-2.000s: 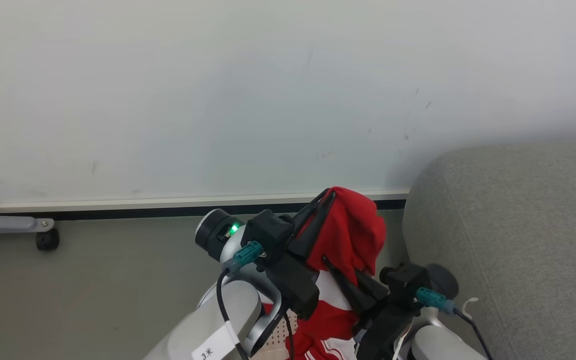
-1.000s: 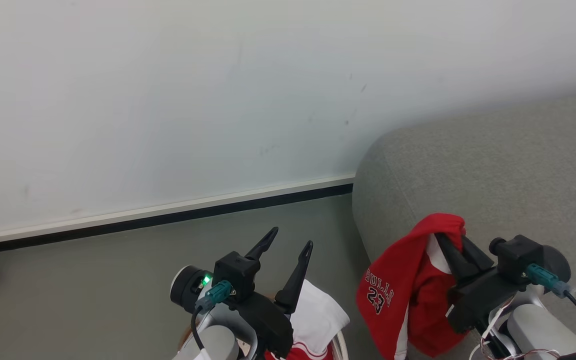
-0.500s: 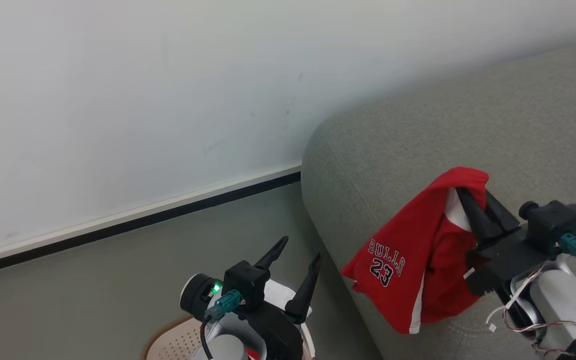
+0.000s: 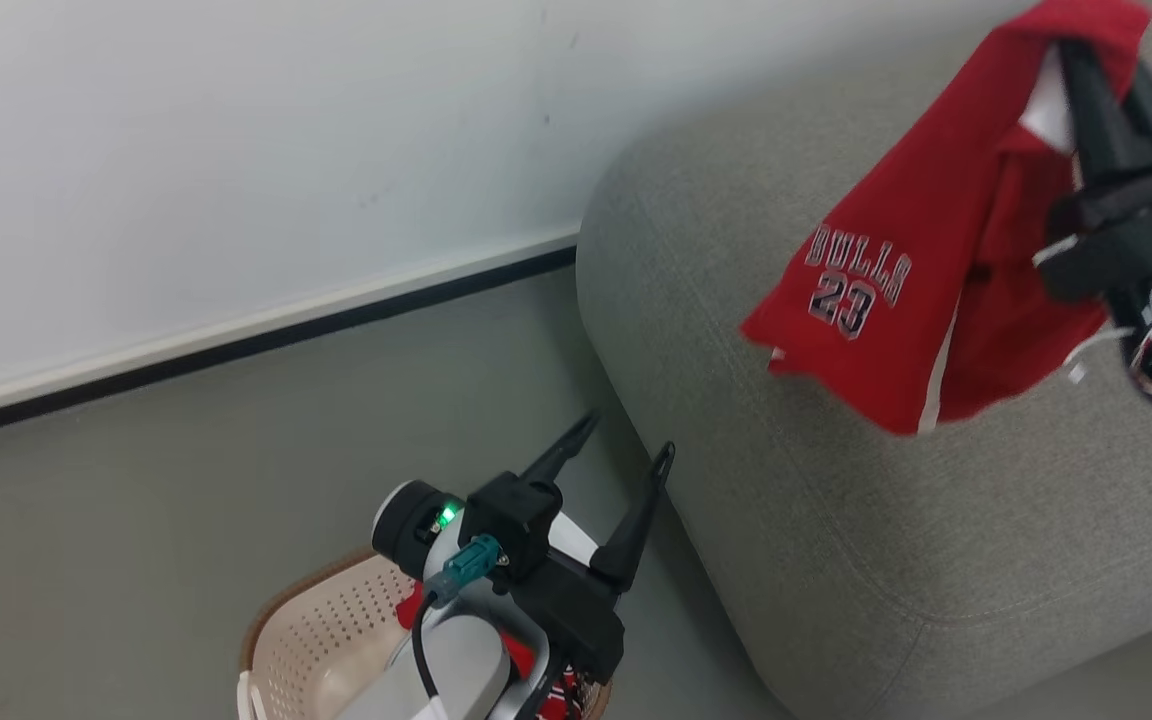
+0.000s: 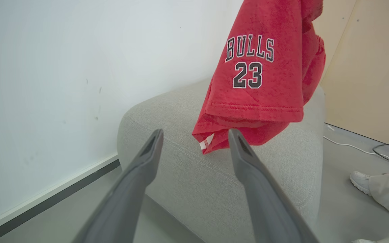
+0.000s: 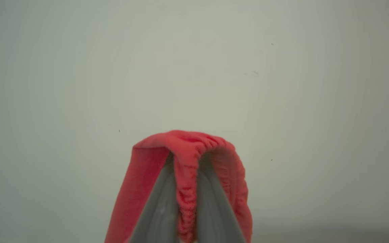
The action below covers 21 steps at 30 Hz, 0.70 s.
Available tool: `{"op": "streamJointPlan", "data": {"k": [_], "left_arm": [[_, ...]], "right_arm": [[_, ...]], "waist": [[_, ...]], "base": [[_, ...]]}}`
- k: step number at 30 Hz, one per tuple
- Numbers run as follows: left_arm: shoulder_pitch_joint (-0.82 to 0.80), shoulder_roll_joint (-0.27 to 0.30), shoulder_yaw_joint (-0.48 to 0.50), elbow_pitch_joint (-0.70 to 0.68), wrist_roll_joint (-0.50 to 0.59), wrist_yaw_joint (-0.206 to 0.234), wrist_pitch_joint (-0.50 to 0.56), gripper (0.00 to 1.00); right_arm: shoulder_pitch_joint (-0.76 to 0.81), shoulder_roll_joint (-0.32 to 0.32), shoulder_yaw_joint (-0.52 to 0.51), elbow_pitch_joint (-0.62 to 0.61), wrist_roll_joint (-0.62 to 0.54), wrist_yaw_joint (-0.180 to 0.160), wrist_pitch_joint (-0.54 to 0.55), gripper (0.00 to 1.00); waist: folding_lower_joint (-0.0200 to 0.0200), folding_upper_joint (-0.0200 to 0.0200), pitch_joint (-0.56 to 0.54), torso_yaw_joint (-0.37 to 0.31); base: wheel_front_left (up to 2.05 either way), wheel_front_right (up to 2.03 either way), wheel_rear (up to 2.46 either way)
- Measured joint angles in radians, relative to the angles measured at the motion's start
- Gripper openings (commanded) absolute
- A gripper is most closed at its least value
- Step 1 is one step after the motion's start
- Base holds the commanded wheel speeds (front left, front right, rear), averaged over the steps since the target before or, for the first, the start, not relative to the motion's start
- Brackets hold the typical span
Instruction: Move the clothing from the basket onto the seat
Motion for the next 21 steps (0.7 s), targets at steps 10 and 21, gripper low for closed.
{"op": "streamJointPlan", "data": {"k": [10, 21], "left_arm": [[-0.093, 0.042, 0.022, -0.053, 0.045, 0.018, 0.0, 1.0], [-0.174, 0.072, 0.022, -0.121, 0.101, 0.027, 0.03, 1.0]], "right_arm": [[-0.309, -0.056, -0.09, 0.159, 0.048, 0.012, 0.071, 0.0], [-0.479, -0.132, -0.152, 0.342, 0.042, -0.011, 0.081, 0.0]], "waist": [[0.0001, 0.0001, 0.137, 0.03], [0.0, 0.0001, 0.296, 0.074]], "base": [[0.0, 0.0, 0.0], [0.0, 0.0, 0.0]]}}
